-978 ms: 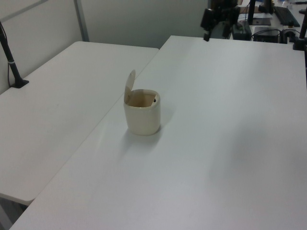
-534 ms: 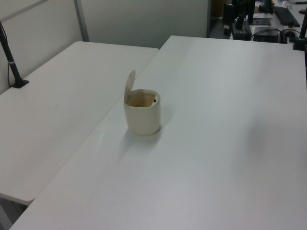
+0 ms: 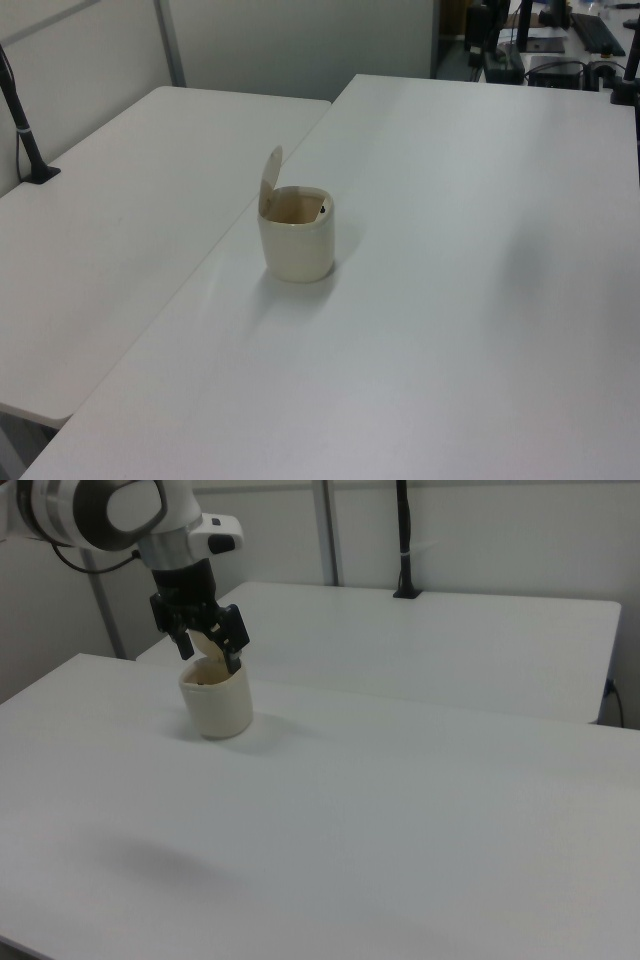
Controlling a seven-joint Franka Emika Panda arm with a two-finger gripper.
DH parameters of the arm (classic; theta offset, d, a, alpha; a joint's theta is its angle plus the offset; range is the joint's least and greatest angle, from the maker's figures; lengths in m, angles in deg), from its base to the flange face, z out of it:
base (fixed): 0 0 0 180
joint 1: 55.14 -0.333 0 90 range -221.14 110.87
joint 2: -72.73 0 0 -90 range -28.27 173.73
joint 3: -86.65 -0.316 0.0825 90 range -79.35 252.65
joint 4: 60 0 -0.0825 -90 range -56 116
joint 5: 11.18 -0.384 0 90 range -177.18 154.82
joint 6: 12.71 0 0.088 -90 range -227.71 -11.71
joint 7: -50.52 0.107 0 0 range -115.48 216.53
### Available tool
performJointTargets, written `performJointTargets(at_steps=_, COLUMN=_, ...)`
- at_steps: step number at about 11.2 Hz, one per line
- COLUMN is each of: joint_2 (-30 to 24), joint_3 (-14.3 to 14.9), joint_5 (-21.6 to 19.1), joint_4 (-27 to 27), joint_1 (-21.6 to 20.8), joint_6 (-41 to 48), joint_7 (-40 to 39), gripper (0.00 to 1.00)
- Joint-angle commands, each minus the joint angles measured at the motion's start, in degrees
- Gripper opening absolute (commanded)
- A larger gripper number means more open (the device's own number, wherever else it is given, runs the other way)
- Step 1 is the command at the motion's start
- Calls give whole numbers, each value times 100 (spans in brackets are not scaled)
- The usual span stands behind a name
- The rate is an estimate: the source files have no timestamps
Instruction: Open the trash bin
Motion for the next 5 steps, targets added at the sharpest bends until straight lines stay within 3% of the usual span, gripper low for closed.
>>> performJointTargets(at_steps=1, joint_2=154, joint_3=-29, joint_5=-115, joint_4=-230, joint_1=-42, joint_6=-76, joint_7=60, gripper=100)
performJointTargets(at_steps=5, joint_2=136, joint_3=-29, joint_5=-98, joint_4=-221, joint_1=-69, joint_6=-32, joint_7=210, gripper=100)
